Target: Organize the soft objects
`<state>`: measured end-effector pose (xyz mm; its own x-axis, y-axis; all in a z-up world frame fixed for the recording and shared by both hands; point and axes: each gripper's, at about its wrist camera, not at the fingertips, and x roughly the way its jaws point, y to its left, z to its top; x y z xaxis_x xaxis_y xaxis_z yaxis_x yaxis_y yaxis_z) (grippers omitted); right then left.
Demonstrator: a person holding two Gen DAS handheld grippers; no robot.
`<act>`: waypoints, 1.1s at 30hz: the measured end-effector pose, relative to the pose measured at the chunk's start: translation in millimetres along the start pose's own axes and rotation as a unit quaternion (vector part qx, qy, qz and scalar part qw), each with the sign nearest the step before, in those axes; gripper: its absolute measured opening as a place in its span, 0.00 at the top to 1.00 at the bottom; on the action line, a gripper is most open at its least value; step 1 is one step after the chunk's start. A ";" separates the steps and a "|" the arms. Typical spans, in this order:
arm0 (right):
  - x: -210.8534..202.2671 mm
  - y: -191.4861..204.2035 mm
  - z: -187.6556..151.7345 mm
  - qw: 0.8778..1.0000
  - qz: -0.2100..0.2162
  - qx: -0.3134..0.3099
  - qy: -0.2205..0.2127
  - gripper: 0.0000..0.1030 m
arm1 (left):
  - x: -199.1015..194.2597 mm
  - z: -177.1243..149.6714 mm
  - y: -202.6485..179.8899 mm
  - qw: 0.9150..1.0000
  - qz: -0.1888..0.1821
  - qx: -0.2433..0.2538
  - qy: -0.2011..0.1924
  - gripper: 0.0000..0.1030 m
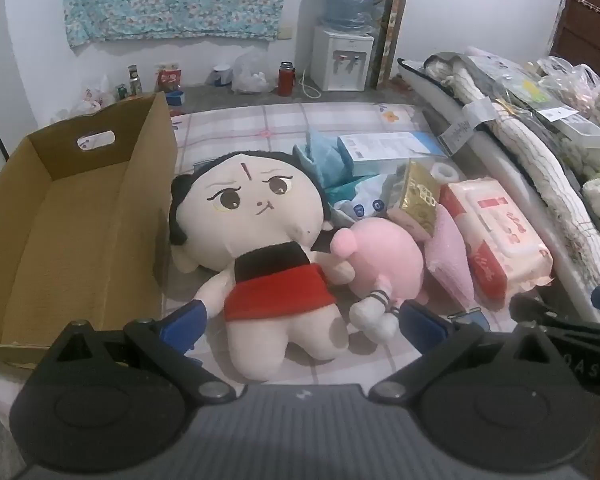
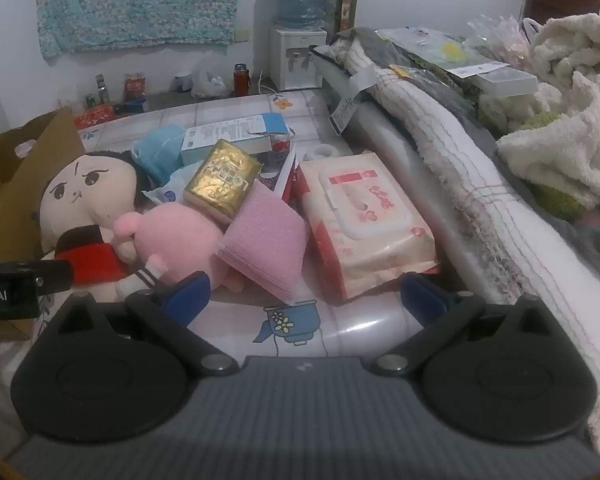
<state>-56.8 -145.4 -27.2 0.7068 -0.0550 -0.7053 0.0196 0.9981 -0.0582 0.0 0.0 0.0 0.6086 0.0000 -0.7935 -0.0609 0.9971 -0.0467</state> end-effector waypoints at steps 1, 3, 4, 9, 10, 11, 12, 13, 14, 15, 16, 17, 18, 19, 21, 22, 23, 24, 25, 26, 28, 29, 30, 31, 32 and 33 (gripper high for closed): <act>0.1 -0.1 -0.2 1.000 0.000 0.001 -0.001 0.01 | 0.0 0.1 0.2 1.000 -0.004 -0.003 0.002 0.00; 1.5 0.2 0.3 1.000 -0.001 -0.003 0.008 0.01 | -0.2 0.0 0.4 1.000 -0.006 -0.003 0.000 0.00; 1.4 0.2 0.0 1.000 -0.001 -0.002 0.003 0.01 | -0.2 0.0 0.3 1.000 -0.004 -0.002 0.000 0.00; 1.2 0.0 -0.6 1.000 0.001 0.002 0.000 0.01 | 0.3 0.9 1.3 1.000 -0.001 0.003 0.001 0.00; -1.8 -2.2 2.5 1.000 0.001 0.001 0.000 0.01 | 0.4 1.5 2.6 1.000 -0.001 0.003 0.001 0.00; -0.2 -1.8 2.2 1.000 0.001 0.002 0.000 0.01 | -1.6 -0.1 1.5 1.000 0.000 0.004 0.001 0.00; 0.1 -2.7 2.4 1.000 0.002 0.003 0.000 0.01 | -1.5 -0.3 1.7 1.000 0.000 0.004 0.000 0.00; 0.3 -2.9 2.1 1.000 0.002 0.005 0.000 0.01 | -1.6 -0.5 -1.1 1.000 0.002 0.006 -0.001 0.00; 0.2 -3.0 2.1 1.000 0.003 0.005 -0.001 0.01 | -1.9 -0.7 -0.7 1.000 0.002 0.006 -0.002 0.00; -0.3 -3.6 1.5 1.000 0.002 0.005 -0.001 0.01 | -2.0 -0.7 -0.6 1.000 0.002 0.007 -0.002 0.00; -0.3 -3.5 2.0 1.000 0.001 0.006 -0.001 0.01 | -1.5 -1.0 -2.1 1.000 0.003 0.008 -0.003 0.00; -0.2 -3.3 2.3 1.000 0.002 0.006 -0.002 0.01 | -1.8 -1.0 -1.7 1.000 0.004 0.009 -0.004 0.00; -2.2 -2.3 3.2 1.000 0.002 0.005 -0.003 0.01 | -1.5 -1.5 -3.9 1.000 0.007 0.010 -0.005 0.00; -3.0 -2.7 3.4 1.000 0.002 0.005 -0.003 0.01 | -1.4 -1.7 -6.5 1.000 0.010 0.012 -0.006 0.00; -4.0 -3.7 3.9 1.000 0.003 0.006 -0.003 0.01 | -1.4 -1.9 -7.9 1.000 0.011 0.013 -0.006 0.00; -4.4 -3.5 4.2 1.000 0.003 0.007 -0.003 0.01 | -1.3 -1.9 -8.1 1.000 0.011 0.012 -0.006 0.00; -4.3 -3.5 3.7 1.000 0.003 0.007 -0.003 0.01 | -1.4 -2.0 -8.2 1.000 0.011 0.013 -0.007 0.00; -4.2 -3.6 3.5 1.000 0.003 0.008 -0.003 0.01 | -1.4 -2.1 -8.5 1.000 0.012 0.014 -0.007 0.00; -5.0 -2.8 4.0 1.000 0.004 0.007 -0.004 0.01 | -1.2 -2.0 -8.0 1.000 0.012 0.014 -0.007 0.00; -4.1 -4.2 4.2 1.000 0.004 0.008 -0.003 0.01 | -1.8 -2.0 -7.9 1.000 0.011 0.013 -0.007 0.00; -3.9 -6.3 4.8 1.000 0.005 0.009 -0.004 0.01 | -2.0 -2.0 -8.2 1.000 0.011 0.013 -0.007 0.00; -4.1 -6.4 5.2 1.000 0.005 0.009 -0.005 0.01 | -2.0 -2.1 -8.1 1.000 0.012 0.013 -0.007 0.00; -4.2 -6.3 5.6 1.000 0.006 0.009 -0.005 0.01 | -2.1 -2.3 -8.1 1.000 0.012 0.013 -0.006 0.00; -4.4 -6.1 5.7 1.000 0.005 0.009 -0.005 0.01 | -1.9 -2.3 -7.8 1.000 0.012 0.012 -0.005 0.00; -4.7 -6.0 6.1 1.000 0.005 0.009 -0.005 0.01 | -2.0 -2.4 -7.5 1.000 0.012 0.012 -0.005 0.00; -4.7 -6.0 6.0 1.000 0.005 0.009 -0.005 0.01 | -1.8 -2.4 -7.5 1.000 0.012 0.012 -0.005 0.00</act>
<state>-56.0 -150.9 -19.3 0.7136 -0.0442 -0.6991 0.0244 0.9990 -0.0383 -2.6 -7.7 0.3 0.6146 0.0254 -0.7884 -0.0574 0.9983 -0.0126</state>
